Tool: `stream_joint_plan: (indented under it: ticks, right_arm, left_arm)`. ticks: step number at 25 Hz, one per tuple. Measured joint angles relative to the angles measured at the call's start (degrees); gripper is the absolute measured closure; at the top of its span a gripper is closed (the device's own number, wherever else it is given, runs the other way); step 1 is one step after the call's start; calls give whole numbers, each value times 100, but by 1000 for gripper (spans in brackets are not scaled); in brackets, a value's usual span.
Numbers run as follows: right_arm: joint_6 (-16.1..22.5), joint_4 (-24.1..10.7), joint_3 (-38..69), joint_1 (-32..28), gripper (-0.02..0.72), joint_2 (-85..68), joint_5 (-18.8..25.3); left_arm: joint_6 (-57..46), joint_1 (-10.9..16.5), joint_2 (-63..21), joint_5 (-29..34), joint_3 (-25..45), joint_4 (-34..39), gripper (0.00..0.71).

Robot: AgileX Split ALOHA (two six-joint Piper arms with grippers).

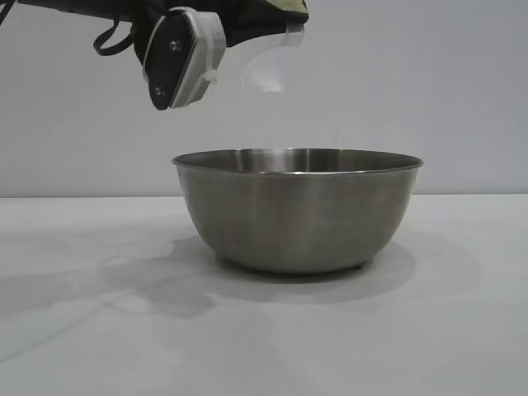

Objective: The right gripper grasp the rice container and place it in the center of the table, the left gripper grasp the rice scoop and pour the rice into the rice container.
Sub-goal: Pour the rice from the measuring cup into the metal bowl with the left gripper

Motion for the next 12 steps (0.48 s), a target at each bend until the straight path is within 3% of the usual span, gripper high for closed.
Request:
stream_joint_plan:
  ticks: [6, 12]
  right_arm:
    - [0, 0, 0, 0, 202, 0, 0]
    - [0, 0, 0, 0, 202, 0, 0]
  left_arm:
    - [-2825, 0, 0, 0, 0, -182, 710]
    - [-5297, 0, 0, -142, 0, -1166, 710]
